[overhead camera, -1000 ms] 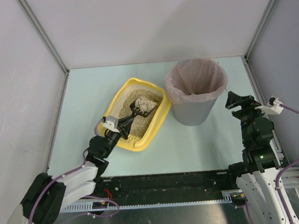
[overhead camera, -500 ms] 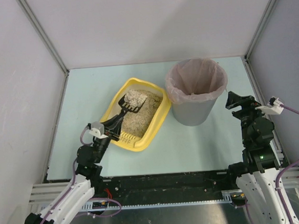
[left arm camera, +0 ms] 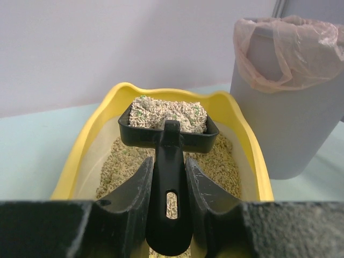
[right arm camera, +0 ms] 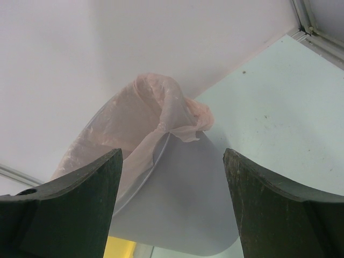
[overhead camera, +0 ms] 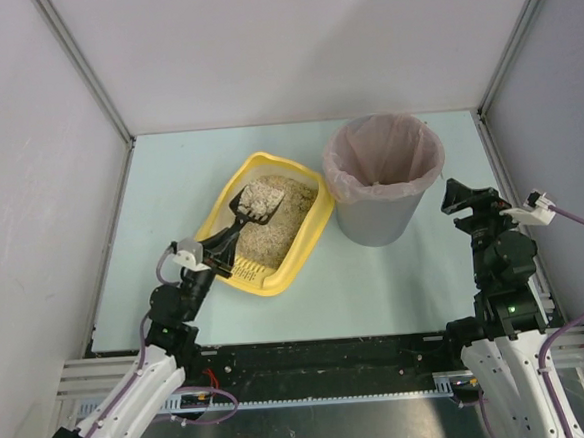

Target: Clean the litter box

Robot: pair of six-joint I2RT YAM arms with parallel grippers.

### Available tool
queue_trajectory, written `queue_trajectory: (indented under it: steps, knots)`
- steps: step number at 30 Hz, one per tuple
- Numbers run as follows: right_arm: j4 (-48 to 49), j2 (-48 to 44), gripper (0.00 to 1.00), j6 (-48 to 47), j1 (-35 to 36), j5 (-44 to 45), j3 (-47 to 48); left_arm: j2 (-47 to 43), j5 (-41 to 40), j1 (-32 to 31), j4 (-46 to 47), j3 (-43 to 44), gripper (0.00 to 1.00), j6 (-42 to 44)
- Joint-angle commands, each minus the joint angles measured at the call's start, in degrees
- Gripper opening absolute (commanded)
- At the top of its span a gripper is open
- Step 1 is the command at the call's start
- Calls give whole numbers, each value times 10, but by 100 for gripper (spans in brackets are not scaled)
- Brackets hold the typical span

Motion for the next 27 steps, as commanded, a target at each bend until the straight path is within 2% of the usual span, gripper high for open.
queue_trajectory:
  steps: [1, 2, 4, 5, 8, 12, 15, 19, 22, 25, 27]
  knots:
    - [15, -12, 81, -2, 0, 9, 2, -33, -23, 9, 36, -21, 0, -17]
    - [15, -12, 81, -2, 1, 9, 3, -23, 21, 8, 35, -17, 0, -16]
    - [15, -11, 81, -3, 1, 10, 2, -14, 7, 8, 32, -16, 0, -21]
    - [14, -11, 81, -3, 0, 10, 3, -16, -25, 9, 32, -20, 0, -25]
    - [15, -13, 81, -2, 0, 8, 2, -27, 14, 12, 41, -20, 0, -37]
    - [11, -16, 80, -3, 0, 11, 3, -68, -33, 16, 41, -38, 0, -53]
    - [11, -21, 81, -5, 0, 14, 2, -61, 34, 16, 37, -33, 0, -62]
    - [8, -22, 81, -3, 0, 13, 3, -73, -27, 18, 15, -35, 0, -64]
    - [8, -29, 81, -4, 0, 17, 2, -58, 35, 18, 19, -28, 0, -60]
    - [3, -30, 81, -3, 0, 23, 3, -61, -18, 18, 16, -21, 0, -61]
    - [5, -30, 81, -5, 0, 21, 3, -56, 16, 18, 27, -14, 0, -62]
